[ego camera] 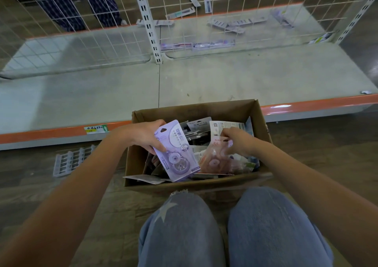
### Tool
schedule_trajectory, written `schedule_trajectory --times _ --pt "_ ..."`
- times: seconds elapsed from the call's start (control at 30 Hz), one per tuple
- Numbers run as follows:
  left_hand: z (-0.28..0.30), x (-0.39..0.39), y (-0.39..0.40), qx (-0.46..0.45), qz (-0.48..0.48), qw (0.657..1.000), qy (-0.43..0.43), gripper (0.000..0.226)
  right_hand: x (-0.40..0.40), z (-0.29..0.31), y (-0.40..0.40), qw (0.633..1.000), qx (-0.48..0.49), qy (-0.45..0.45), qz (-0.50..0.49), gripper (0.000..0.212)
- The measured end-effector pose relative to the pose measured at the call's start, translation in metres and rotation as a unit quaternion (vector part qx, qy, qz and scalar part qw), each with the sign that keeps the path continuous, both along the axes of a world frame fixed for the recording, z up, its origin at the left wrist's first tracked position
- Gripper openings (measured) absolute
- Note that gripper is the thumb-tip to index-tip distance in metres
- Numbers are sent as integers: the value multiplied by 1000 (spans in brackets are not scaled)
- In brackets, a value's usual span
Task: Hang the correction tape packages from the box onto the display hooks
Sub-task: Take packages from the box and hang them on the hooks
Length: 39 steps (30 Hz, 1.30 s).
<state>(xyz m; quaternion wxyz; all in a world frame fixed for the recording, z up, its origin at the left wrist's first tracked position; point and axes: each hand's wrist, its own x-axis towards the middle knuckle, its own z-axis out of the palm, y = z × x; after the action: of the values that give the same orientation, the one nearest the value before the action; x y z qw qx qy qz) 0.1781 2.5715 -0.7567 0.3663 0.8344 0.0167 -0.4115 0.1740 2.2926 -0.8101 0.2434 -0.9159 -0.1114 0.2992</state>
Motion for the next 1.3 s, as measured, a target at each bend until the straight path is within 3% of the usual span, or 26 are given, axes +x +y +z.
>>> schedule_trajectory --times 0.1,0.2,0.33,0.43,0.6,0.73,0.87,1.0,1.13,1.3 --pt "-5 3 5 -7 13 1000 -26 44 4 1 -3 995 84 -19 -52 18" --pt "-14 4 7 -43 118 990 -61 42 13 3 -2 982 156 -19 -103 19" --pt "-34 -2 5 -167 301 938 -42 35 20 0 4 942 280 42 -178 15" --pt "-44 -14 -5 -175 321 930 -40 21 21 -8 7 915 331 66 -221 21" --pt "-56 -24 -22 -143 283 947 -49 36 12 -34 6 889 341 76 -295 17" --pt "-54 -27 -33 -114 261 954 -92 36 3 -44 3 885 322 84 -326 22" --pt "-51 -23 -34 -110 275 949 -107 37 6 -32 1 892 318 22 -319 18" --pt "-51 -14 -36 -118 333 931 -93 38 24 -13 6 875 332 -27 -352 23" --pt "-55 -12 -45 -149 378 912 -46 39 31 -13 10 891 295 75 -338 31" --pt "-63 -20 -50 -168 306 937 2 48 17 -28 11 878 243 200 -362 32"
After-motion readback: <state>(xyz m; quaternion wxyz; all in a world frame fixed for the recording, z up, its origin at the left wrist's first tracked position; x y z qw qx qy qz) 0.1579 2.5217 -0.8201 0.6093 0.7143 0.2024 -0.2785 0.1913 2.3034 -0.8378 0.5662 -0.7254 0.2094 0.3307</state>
